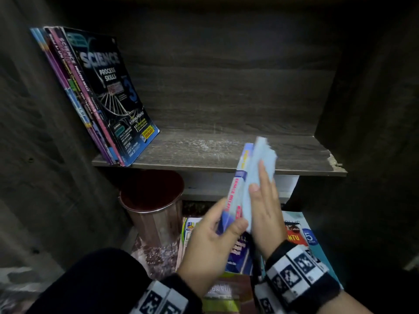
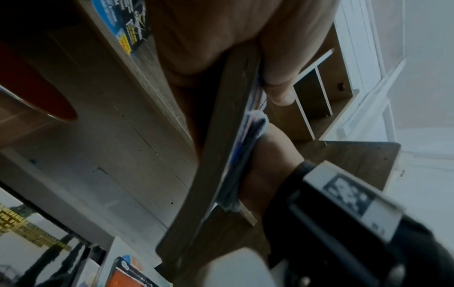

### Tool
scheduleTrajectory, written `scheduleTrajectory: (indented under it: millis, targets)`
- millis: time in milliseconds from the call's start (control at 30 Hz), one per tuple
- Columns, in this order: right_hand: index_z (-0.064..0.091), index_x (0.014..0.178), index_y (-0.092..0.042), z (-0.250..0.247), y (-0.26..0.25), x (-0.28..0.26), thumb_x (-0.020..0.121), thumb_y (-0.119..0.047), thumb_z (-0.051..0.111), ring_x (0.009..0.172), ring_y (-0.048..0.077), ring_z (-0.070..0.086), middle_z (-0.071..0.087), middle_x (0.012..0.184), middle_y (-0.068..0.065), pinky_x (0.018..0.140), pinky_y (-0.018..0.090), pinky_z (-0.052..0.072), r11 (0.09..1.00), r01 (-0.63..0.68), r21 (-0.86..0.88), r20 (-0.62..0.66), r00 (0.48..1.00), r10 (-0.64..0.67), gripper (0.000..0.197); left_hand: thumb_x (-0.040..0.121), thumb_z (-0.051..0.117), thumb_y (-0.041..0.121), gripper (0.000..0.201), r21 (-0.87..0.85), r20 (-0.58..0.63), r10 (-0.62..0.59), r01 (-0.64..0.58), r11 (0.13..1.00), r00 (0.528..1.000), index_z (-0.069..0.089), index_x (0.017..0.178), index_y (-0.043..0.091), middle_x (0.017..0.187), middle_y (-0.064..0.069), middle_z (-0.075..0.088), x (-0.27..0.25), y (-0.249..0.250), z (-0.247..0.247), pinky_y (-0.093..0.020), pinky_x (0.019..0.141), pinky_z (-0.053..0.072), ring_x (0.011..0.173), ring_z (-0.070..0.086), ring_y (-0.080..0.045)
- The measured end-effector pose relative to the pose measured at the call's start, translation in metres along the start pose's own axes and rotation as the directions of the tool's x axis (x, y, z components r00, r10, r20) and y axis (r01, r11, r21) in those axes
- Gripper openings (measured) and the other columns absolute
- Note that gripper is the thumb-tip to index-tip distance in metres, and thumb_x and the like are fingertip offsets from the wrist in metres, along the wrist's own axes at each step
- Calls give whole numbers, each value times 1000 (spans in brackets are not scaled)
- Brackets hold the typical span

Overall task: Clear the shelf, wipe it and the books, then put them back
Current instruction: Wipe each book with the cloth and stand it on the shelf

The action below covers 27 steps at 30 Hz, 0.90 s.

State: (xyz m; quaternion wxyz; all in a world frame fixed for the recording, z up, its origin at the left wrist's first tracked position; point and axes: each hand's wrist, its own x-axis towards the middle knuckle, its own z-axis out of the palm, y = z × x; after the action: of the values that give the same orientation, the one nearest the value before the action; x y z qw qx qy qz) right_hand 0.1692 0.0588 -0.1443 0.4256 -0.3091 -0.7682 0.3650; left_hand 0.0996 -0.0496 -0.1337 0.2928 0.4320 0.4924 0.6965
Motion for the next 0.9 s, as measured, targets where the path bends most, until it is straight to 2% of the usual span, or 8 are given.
scheduleTrajectory:
  millis: [167,233,400,500,567,667,767,900]
  targets:
    - [25,147,-37,4,-8,-2,63,-85,56,119,19,50,47,135,5,105,41,40,764,-326,556,259,942,214,102,90,63,20,43,152,-21,44,-40,988,999,54,124,45,124,27,60,-2,-9,5,-14,99,42,121,52,5]
    - [41,139,-15,2,-15,-5,67,-50,80,99,25,61,61,115,15,86,41,53,550,-384,741,342,922,183,88,89,55,52,36,305,28,88,-92,948,996,47,123,63,139,29,46,1,-14,0,-17,112,30,135,36,5]
    - [63,116,-7,-14,-21,6,76,5,62,111,40,61,65,117,23,97,51,48,398,-299,867,256,954,158,42,88,31,71,48,597,141,165,-217,773,976,20,135,67,153,34,10,7,-12,-12,-17,118,6,145,4,3]
    - [57,125,-5,-26,-24,8,77,5,60,107,42,63,63,118,25,85,51,53,327,-341,881,320,940,116,50,90,52,55,51,497,-131,176,-89,863,976,31,136,57,154,17,29,22,-1,-28,-33,117,25,142,27,-4]
    - [58,125,-1,-35,-25,7,71,1,66,104,43,64,64,117,26,81,51,54,328,-377,866,365,926,102,54,86,60,41,51,227,-295,-60,131,965,954,48,135,34,139,-1,54,31,10,-41,-32,99,49,119,58,-10]
    - [60,121,0,-42,-26,7,59,-3,81,99,43,66,65,113,27,76,51,55,348,-391,852,375,920,116,66,83,65,29,32,-221,-175,-316,275,936,933,70,101,3,98,-19,73,32,15,-56,-30,62,59,77,73,-24]
    - [59,122,-2,-42,-20,10,70,6,68,96,44,66,66,112,27,74,53,56,368,-361,857,305,931,202,53,61,89,25,50,-388,-25,-326,292,874,945,70,105,10,106,-22,70,27,9,-55,-39,65,60,87,71,-33]
    - [57,122,-10,-31,-12,11,80,10,62,98,37,67,67,113,21,80,50,56,621,-264,738,130,959,253,47,80,69,7,50,-264,-63,-270,245,933,961,52,126,16,120,-19,65,25,5,-45,-51,89,53,109,62,-40]
